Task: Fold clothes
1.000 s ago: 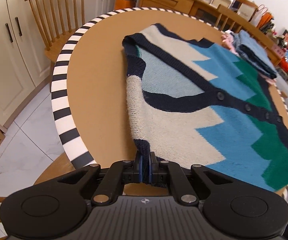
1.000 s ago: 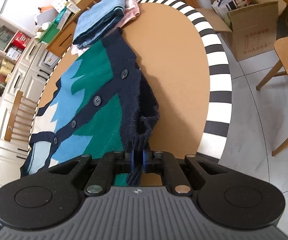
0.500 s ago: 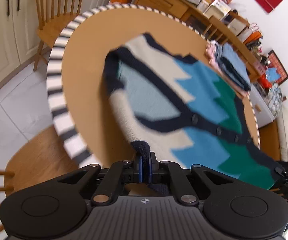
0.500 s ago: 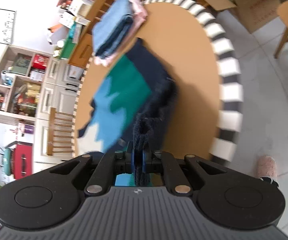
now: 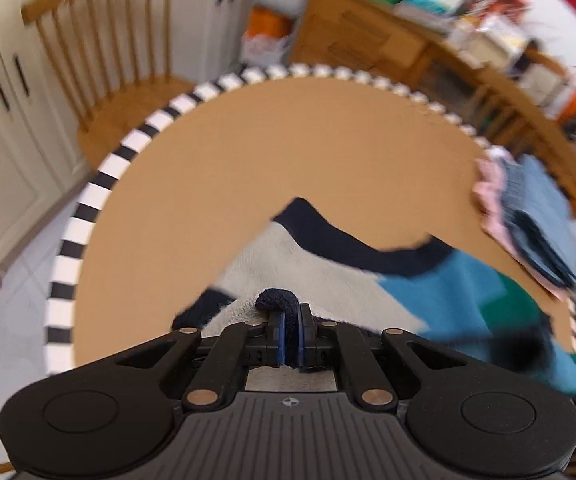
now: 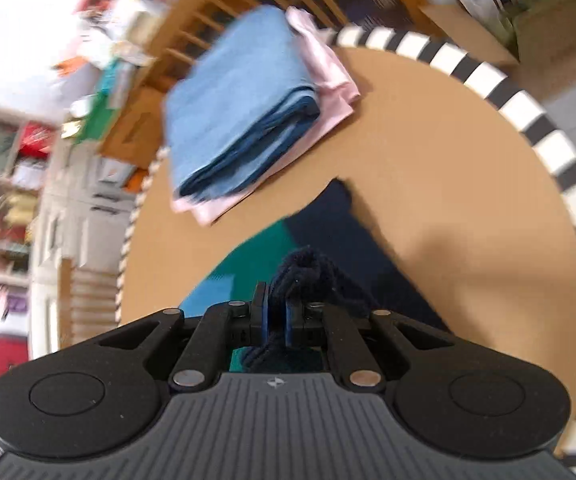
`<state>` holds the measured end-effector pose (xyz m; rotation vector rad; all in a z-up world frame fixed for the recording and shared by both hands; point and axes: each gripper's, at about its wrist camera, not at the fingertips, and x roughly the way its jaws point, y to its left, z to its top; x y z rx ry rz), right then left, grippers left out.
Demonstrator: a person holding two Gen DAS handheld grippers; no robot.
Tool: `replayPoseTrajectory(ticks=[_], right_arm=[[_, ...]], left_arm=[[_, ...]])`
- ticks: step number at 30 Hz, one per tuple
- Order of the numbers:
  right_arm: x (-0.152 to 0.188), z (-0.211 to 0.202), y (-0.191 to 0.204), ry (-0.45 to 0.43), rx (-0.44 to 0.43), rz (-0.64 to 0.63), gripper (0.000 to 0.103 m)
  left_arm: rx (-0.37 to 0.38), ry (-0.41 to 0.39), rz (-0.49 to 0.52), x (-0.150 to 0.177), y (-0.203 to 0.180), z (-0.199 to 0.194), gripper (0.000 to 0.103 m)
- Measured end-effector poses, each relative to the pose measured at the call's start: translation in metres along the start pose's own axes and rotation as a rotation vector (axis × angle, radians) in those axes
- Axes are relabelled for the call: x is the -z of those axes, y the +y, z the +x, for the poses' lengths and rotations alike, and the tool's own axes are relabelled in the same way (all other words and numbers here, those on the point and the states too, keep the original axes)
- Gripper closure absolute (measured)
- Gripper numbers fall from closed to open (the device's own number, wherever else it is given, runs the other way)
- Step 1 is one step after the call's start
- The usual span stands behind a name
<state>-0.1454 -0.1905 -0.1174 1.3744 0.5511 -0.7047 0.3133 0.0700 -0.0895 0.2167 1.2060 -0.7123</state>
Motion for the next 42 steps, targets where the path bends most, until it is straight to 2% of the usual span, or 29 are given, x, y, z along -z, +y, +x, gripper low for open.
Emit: replayPoseTrajectory(ticks=[3,4,6,11,14,16,17,18,20,21,22,23,25,26,27,29,30,31,33,35,38,40,42], right_arm=[[-0.026,0.048,0.004,0.027,0.051,0.019,0.095],[-0.031,0.059,0.004,0.021,0.08,0.022,0.095],[-0.039,0.073,0.004,0.038,0.083,0.015,0.095],[-0.054,0.071,0.01,0.053,0.02,0.01,0.095],[-0.063,0.077,0.007,0.046,0.051,0.035,0.095],[-0.066,0.087,-0.005,0.035,0.079,0.108,0.093],[-0.066,0.092,-0.011,0.028,0.087,0.153,0.091],[-0.066,0.097,-0.018,0.021,0.091,0.197,0.085],[-0.065,0.103,-0.027,0.004,0.048,0.273,0.077],[-0.065,0.101,-0.025,-0.002,0.025,0.273,0.063],[-0.067,0.095,-0.02,-0.016,0.0,0.236,0.049],[-0.068,0.088,-0.014,-0.035,-0.021,0.192,0.048],[-0.067,0.063,0.007,-0.136,0.0,0.013,0.048],[-0.062,0.053,0.018,-0.179,0.013,-0.093,0.048],[-0.051,0.05,0.03,-0.182,0.004,-0.211,0.053],[-0.027,0.045,0.054,-0.181,-0.015,-0.441,0.065],[-0.011,0.051,0.065,-0.143,-0.035,-0.521,0.075],[0.008,0.062,0.077,-0.103,-0.047,-0.604,0.08],[0.043,0.085,0.095,-0.031,-0.052,-0.751,0.08],[0.073,0.114,0.109,0.02,-0.044,-0.867,0.08],[0.087,0.151,0.121,0.033,0.01,-0.928,0.08],[0.08,0.159,0.12,0.022,0.043,-0.899,0.081],[0.066,0.156,0.113,0.0,0.08,-0.869,0.081]], left_arm=[[-0.049,0.055,-0.069,-0.023,-0.003,0.045,0.096],[-0.065,0.057,-0.079,-0.026,-0.004,0.053,0.096],[-0.077,0.058,-0.096,-0.032,-0.006,0.063,0.096],[-0.015,0.035,-0.113,-0.038,-0.005,0.054,0.096],[0.023,0.011,-0.133,-0.046,-0.007,0.051,0.096],[0.028,0.011,-0.147,-0.053,-0.011,0.058,0.096],[0.019,0.021,-0.144,-0.055,-0.013,0.066,0.096],[0.004,0.033,-0.136,-0.057,-0.016,0.076,0.093],[-0.026,0.038,-0.151,-0.06,-0.014,0.092,0.09],[-0.011,0.023,-0.183,-0.059,-0.012,0.092,0.087],[0.01,0.001,-0.211,-0.059,-0.008,0.089,0.084],[0.014,-0.048,-0.209,-0.058,-0.006,0.079,0.078],[0.009,-0.17,-0.181,-0.056,-0.005,0.054,0.06],[-0.022,-0.24,-0.143,-0.052,-0.008,0.039,0.05],[-0.053,-0.303,-0.085,-0.045,-0.016,0.023,0.05],[0.002,-0.353,0.011,-0.023,-0.032,0.001,0.049],[0.053,-0.365,0.054,-0.009,-0.041,-0.006,0.049],[0.083,-0.376,0.085,0.006,-0.05,-0.01,0.048],[0.101,-0.396,0.124,0.035,-0.066,-0.006,0.043],[0.072,-0.36,0.186,0.054,-0.08,0.018,0.043],[-0.021,-0.296,0.278,0.073,-0.094,0.055,0.045],[-0.076,-0.26,0.276,0.075,-0.086,0.072,0.045],[-0.064,-0.271,0.221,0.07,-0.071,0.073,0.044]])
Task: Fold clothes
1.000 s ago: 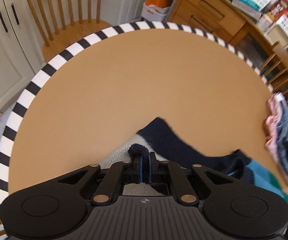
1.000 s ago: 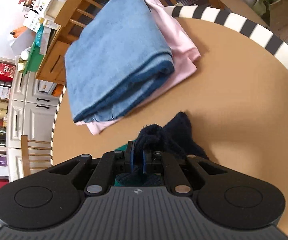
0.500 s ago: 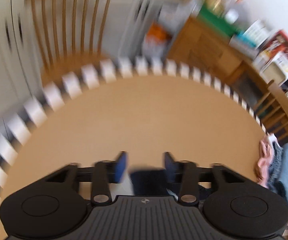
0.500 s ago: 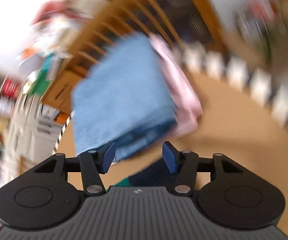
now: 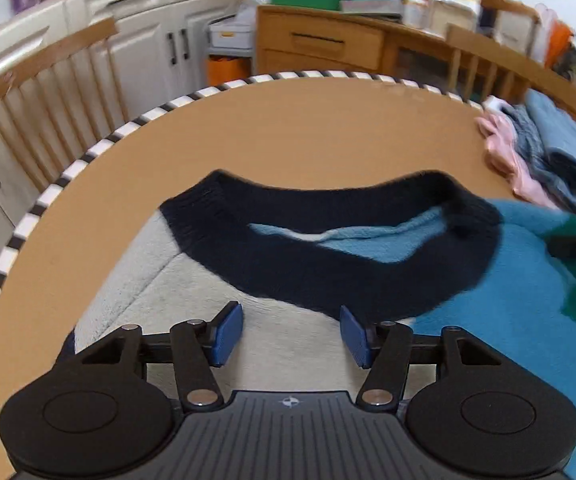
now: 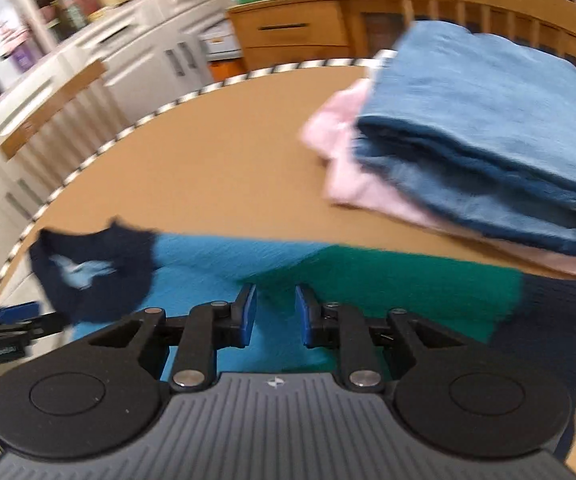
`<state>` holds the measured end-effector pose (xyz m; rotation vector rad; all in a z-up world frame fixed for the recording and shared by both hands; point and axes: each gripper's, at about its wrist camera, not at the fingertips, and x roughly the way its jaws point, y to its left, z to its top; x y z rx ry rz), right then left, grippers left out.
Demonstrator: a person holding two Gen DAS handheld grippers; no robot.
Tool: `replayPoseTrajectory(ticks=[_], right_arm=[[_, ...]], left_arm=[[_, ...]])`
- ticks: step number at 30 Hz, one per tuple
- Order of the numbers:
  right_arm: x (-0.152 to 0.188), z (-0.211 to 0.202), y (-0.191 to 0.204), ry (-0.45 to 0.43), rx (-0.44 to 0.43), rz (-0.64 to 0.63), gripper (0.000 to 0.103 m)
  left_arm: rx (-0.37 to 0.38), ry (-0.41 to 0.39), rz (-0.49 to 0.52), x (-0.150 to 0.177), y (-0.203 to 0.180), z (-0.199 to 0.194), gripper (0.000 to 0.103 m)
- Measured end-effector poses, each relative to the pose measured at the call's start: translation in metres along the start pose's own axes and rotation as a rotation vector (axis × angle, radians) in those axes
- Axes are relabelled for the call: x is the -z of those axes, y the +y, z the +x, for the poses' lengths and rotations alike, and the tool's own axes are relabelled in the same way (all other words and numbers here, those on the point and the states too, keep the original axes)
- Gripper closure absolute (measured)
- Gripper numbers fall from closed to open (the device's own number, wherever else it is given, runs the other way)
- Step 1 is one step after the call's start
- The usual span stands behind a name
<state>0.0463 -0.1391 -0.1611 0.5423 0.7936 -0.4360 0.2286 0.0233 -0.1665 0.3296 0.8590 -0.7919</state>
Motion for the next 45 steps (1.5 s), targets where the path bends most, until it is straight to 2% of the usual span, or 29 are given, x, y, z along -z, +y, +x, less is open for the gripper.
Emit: replayPoseTrajectory(ticks=[4,7,9,10,11,14,17,19,22,24,26,27,30,32,33,35,36,37,38,41,43,45], right_arm=[[-0.009,0.005,-0.041,-0.003,0.047,0.076,0.084],[-0.012,0.012,-0.059,-0.009,0.114,0.038,0.084],[-0.013,0.014,-0.069,-0.006,0.143,0.047,0.076],[-0.014,0.011,-0.076,-0.002,0.164,0.076,0.063],[-0.015,0.009,-0.081,0.001,0.185,0.104,0.063],[-0.013,-0.021,-0.092,-0.063,0.119,0.158,0.066],[0.005,-0.067,-0.087,-0.109,-0.022,0.162,0.067],[0.027,-0.087,-0.079,-0.074,-0.069,0.14,0.067],[0.061,-0.104,-0.069,-0.012,-0.092,0.107,0.067],[0.08,-0.104,-0.065,0.028,-0.049,0.089,0.067],[0.096,-0.097,-0.069,0.083,0.001,0.096,0.068],[0.104,-0.098,-0.07,0.09,0.025,0.105,0.072],[0.111,-0.101,-0.065,0.064,0.055,0.059,0.074],[0.112,-0.106,-0.055,0.068,0.111,0.015,0.074],[0.113,-0.111,-0.046,0.066,0.156,-0.026,0.071],[0.115,-0.116,-0.031,0.051,0.227,-0.113,0.056],[0.116,-0.118,-0.028,0.051,0.255,-0.128,0.045],[0.117,-0.118,-0.029,0.05,0.279,-0.116,0.043],[0.118,-0.117,-0.031,0.057,0.291,-0.09,0.043],[0.124,-0.115,-0.043,0.075,0.235,0.056,0.05],[0.127,-0.117,-0.038,0.082,0.249,0.032,0.071],[0.132,-0.121,-0.032,0.096,0.234,0.024,0.082]], left_arm=[[-0.037,0.004,-0.063,-0.012,0.031,0.001,0.044],[-0.01,0.009,-0.082,-0.021,0.047,0.006,0.051],[-0.022,0.018,-0.057,-0.028,0.046,0.006,0.054],[-0.028,0.022,-0.046,-0.032,0.045,0.005,0.054],[-0.031,0.021,-0.07,-0.036,0.047,0.001,0.055],[0.071,-0.052,-0.223,-0.041,0.061,-0.029,0.04],[0.162,-0.047,-0.285,-0.03,0.056,-0.057,0.036],[0.212,-0.011,-0.282,-0.012,0.042,-0.071,0.036],[0.225,0.013,-0.219,0.023,0.01,-0.082,0.036],[0.201,0.024,-0.153,0.043,-0.012,-0.082,0.036],[0.131,0.071,-0.102,0.056,-0.024,-0.067,0.037],[0.097,0.074,-0.074,0.062,-0.031,-0.064,0.037],[0.009,0.097,0.053,0.063,-0.059,-0.058,0.034],[-0.017,0.137,0.065,0.058,-0.065,-0.056,0.032],[-0.024,0.157,0.054,0.056,-0.066,-0.056,0.031],[-0.043,0.188,0.048,0.051,-0.067,-0.058,0.031],[-0.052,0.193,0.051,0.051,-0.069,-0.062,0.031],[-0.06,0.196,0.056,0.052,-0.07,-0.066,0.031],[-0.063,0.196,0.058,0.053,-0.071,-0.071,0.029],[-0.031,0.185,0.053,0.054,-0.069,-0.08,0.025],[-0.025,0.181,0.068,0.059,-0.068,-0.092,0.024],[-0.014,0.179,0.068,0.064,-0.064,-0.1,0.024]])
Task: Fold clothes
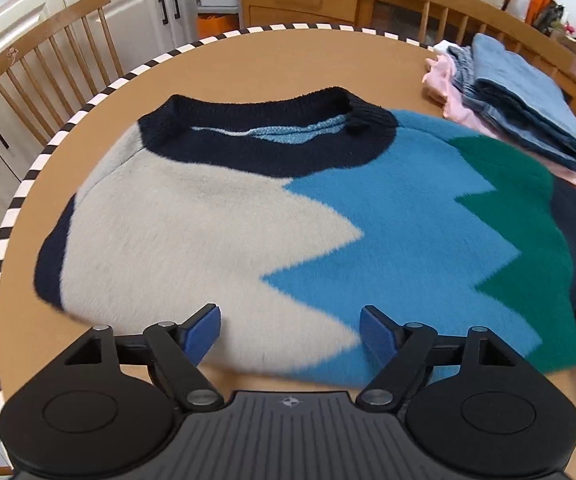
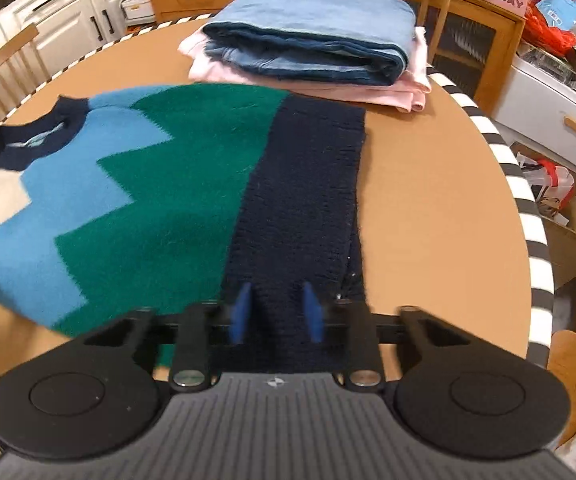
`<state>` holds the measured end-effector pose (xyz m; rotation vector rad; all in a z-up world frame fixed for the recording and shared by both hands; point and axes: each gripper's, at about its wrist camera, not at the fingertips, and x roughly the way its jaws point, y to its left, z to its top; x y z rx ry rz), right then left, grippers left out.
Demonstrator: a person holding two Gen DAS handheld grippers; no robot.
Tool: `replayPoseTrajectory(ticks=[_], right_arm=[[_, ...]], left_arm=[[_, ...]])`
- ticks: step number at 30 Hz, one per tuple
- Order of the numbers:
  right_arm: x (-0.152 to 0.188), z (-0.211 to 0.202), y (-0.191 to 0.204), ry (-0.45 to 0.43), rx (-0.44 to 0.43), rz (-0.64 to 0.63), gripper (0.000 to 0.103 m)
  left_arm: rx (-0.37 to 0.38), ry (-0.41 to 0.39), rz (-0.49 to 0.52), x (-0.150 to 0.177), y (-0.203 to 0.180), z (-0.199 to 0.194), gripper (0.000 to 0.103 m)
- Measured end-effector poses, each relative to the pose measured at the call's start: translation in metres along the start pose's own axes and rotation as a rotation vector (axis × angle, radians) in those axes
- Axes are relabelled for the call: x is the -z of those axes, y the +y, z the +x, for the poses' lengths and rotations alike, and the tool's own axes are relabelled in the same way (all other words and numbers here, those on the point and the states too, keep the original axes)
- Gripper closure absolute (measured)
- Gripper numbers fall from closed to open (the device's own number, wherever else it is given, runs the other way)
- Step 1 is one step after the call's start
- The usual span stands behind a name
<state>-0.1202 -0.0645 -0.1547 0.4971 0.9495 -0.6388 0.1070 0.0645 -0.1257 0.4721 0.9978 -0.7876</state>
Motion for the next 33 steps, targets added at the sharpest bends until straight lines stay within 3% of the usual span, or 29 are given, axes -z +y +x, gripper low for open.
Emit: replayPoseTrajectory(ticks=[6,10,13,18,21,27,31,33], right_arm=[[0.038,-0.018,0.034,0.026,-0.009,-0.093,0.084],[0.065,-0.033,0.052,0.052,-0.091,-0.022,0.083],[0.088,-0.044,0.08,0.065,-0.133,-0.054,0.081],[0.121,-0.058,0.142,0.069,-0.166,-0.211,0.077],[0.128,-0.061,0.16,0.059,-0.175,-0.259,0.075],[0.114,-0.067,0.131,0.066,-0.225,-0.132,0.077],[0.093,-0.093,0.087,-0.005,-0.24,-0.051,0.075],[0.08,-0.105,0.059,-0.046,-0.233,-0.002,0.068]], left_arm=[[0.019,-0.001,-0.015,0.029,0.021,-0.025,0.023],[0.029,-0.004,-0.031,0.047,0.033,-0.04,0.022],[0.036,-0.006,-0.038,0.058,0.039,-0.048,0.022],[0.045,-0.008,-0.039,0.069,0.041,-0.059,0.022],[0.051,-0.011,-0.036,0.074,0.039,-0.064,0.022],[0.076,-0.006,-0.042,0.079,0.034,-0.069,0.021],[0.107,0.006,-0.05,0.083,0.029,-0.071,0.021],[0.135,0.015,-0.046,0.085,0.023,-0.073,0.021]])
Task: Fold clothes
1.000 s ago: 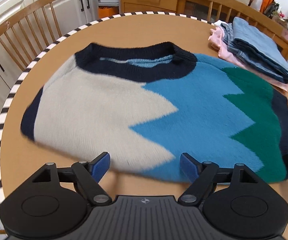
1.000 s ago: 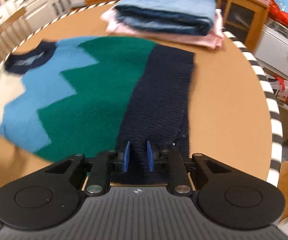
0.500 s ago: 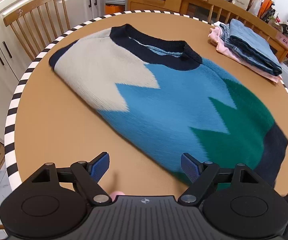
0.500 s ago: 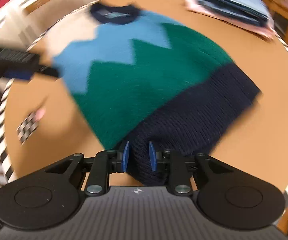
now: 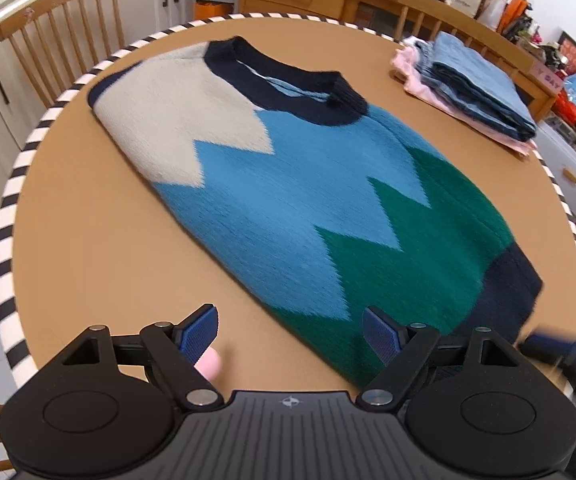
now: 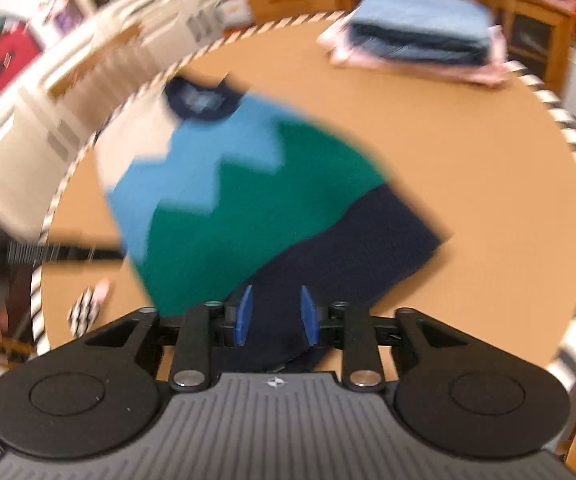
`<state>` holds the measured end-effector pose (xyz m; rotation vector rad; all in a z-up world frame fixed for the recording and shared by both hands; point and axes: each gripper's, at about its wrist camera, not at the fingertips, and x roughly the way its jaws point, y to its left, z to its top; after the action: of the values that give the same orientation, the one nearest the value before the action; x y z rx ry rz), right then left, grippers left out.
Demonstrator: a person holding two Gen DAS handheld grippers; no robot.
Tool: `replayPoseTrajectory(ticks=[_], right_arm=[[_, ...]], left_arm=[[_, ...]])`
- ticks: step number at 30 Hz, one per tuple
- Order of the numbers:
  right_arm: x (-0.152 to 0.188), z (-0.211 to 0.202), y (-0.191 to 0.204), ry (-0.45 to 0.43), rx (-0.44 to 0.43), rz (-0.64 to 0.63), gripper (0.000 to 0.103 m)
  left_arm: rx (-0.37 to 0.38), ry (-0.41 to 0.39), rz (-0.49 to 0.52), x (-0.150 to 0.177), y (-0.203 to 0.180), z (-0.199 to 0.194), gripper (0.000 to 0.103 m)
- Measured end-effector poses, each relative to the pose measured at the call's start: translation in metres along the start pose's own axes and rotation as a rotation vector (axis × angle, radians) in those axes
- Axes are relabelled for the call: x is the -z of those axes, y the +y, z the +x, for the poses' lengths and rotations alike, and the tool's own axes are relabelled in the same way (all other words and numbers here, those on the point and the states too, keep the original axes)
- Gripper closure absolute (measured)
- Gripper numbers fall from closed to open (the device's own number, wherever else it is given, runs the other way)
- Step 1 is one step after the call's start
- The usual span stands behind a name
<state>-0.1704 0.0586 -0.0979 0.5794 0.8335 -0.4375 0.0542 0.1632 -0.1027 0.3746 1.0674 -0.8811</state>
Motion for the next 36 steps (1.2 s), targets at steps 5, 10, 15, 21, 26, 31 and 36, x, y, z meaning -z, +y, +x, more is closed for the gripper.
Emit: replayPoseTrajectory(ticks=[5,10,15,21,26,31,36], right_arm=[[-0.034,-0.016,-0.081,-0.055,-0.029,0.142,0.062],[-0.058,0.01,-0.157,0.035,-0.273,0.311,0.044],[-0.076,0.06,-0.206,0.234,-0.418,0.377,0.043],[-0.095,0.097,-0.229,0.415,-0.531,0.317,0.035],[-0.11,0.104,-0.233,0.461,-0.603,0.289,0.034],[-0.122,0.112,-0.236,0.484,-0.628,0.264,0.032],[-0.117,0.118,-0.237,0.546,-0.68,0.269,0.024]], left_arm=[[0.123,0.034,0.014,0.006,-0.033,0.002,0.021],[0.218,0.073,0.047,0.003,-0.088,0.022,0.021],[0.202,0.067,0.108,-0.006,-0.151,0.046,0.031],[0.065,0.098,0.218,-0.007,-0.218,0.081,0.035],[-0.056,0.126,0.264,-0.002,-0.246,0.097,0.03],[-0.12,0.112,0.315,0.009,-0.26,0.1,0.032],[-0.144,0.095,0.237,0.008,-0.251,0.098,0.069]])
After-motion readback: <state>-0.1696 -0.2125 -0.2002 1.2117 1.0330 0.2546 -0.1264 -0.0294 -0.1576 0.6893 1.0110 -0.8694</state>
